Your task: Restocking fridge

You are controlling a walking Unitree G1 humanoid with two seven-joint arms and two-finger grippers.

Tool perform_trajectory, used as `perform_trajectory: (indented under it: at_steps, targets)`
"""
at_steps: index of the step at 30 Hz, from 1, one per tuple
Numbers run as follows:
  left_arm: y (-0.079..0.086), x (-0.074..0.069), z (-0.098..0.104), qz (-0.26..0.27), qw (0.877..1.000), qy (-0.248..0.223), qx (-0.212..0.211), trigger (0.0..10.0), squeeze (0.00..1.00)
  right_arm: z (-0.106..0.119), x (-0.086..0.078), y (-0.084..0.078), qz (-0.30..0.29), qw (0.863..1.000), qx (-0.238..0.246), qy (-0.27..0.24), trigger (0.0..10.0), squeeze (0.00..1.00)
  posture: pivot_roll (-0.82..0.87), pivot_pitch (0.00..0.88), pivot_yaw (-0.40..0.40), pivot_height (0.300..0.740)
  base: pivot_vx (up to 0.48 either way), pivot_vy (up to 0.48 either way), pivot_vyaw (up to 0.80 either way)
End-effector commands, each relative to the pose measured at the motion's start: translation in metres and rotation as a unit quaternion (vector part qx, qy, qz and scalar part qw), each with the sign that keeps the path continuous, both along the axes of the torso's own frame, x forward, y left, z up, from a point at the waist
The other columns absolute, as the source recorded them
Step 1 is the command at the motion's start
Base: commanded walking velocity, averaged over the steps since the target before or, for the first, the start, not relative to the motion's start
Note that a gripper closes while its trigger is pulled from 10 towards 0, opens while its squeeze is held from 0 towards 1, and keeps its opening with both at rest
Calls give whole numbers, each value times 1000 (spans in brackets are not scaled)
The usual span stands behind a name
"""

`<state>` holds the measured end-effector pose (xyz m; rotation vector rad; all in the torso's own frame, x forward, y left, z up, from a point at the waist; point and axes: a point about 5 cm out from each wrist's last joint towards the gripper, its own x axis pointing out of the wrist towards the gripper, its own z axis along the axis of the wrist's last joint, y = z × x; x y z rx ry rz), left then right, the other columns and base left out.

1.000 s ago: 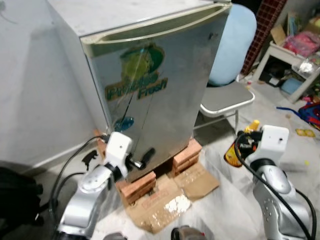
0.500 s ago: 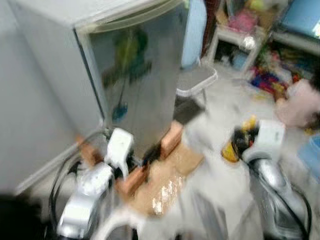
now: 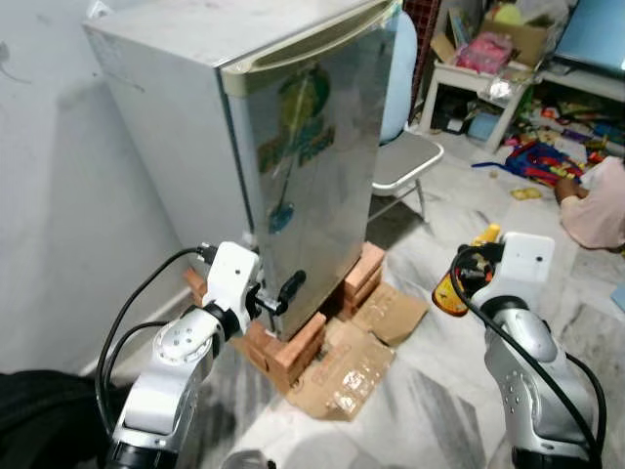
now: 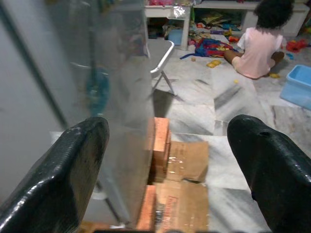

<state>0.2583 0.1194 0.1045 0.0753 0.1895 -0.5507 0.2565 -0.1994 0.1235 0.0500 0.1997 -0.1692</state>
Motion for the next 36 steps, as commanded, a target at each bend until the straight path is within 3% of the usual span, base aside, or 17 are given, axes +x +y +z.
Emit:
perform_trajectory:
  at_steps: [1,10,16,25,36]
  targets:
    - [4,0,0,6,1000,-3,7,10000,0,9,6,7,7,1000,5,-23,10000,0,17,0,-14,740,0,480,-519]
    - [3,-5,-4,16,1000,-9,2,10000,0,6,6,5,1,1000,7,-18,10000,0,20,0,-20,740,0,320,-537]
    - [11,3,-1,65,997,-40,5,10000,0,3,7,4,4,1000,7,-13,10000,0,14,0,-29,740,0,0,-524]
    - [19,15,6,90,994,-51,-17,10000,0,2,6,4,6,1000,9,-14,10000,0,5,0,-31,740,120,0,-649]
    - [20,17,7,102,992,-62,-27,10000,0,3,5,5,8,1000,11,-14,10000,0,1,0,-25,740,130,347,0]
